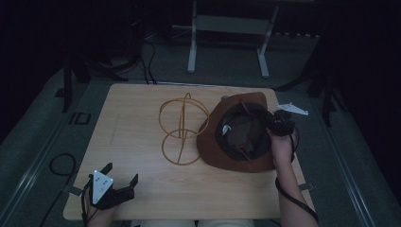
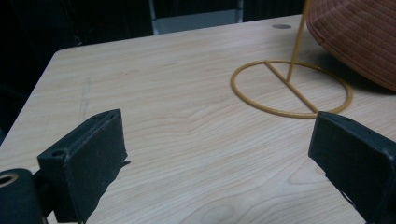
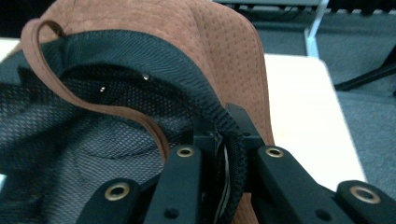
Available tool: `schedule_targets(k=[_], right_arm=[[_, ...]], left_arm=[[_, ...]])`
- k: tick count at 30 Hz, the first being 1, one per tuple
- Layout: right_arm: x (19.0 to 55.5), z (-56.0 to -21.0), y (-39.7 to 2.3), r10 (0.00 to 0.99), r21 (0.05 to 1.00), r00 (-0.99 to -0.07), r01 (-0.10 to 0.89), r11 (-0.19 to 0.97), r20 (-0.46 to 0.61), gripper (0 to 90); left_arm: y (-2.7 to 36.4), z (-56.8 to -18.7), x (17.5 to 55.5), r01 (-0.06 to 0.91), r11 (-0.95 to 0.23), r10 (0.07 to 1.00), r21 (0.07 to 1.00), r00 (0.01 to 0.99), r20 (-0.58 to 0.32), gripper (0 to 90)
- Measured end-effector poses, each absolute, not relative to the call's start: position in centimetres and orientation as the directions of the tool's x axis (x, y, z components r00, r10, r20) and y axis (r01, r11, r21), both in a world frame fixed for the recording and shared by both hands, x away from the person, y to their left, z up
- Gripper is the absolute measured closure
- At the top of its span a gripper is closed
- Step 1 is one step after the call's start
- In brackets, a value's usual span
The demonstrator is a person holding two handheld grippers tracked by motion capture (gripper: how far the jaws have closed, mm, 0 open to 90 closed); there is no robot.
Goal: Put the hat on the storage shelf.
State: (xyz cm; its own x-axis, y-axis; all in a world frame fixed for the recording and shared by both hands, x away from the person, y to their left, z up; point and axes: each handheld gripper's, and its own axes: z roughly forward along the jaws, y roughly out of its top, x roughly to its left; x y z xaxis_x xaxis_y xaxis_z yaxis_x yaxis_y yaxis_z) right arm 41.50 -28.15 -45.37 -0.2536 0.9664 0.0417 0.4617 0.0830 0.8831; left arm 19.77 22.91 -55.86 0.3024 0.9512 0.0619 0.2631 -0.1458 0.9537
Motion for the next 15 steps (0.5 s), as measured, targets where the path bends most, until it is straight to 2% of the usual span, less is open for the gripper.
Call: schedule_targets(k=[8, 15], right_arm=[[39.7, -43.7, -30.1, 0.965, 0.906, -0.248, 0.422, 0.025, 0.089, 84.2], [37.3, -42.3, -32.3, 0.967, 0.924, -0.234, 0.381, -0.008, 0.104, 84.1]], left_arm=[[21.3, -54.2, 19.8, 0.271, -0.143, 0.926, 0.952, 0.376, 0.032, 4.5], [19.5, -50.7, 19.5, 0.231, -0.135, 0.893, 0.964, 0.45, 0.018, 4.7]])
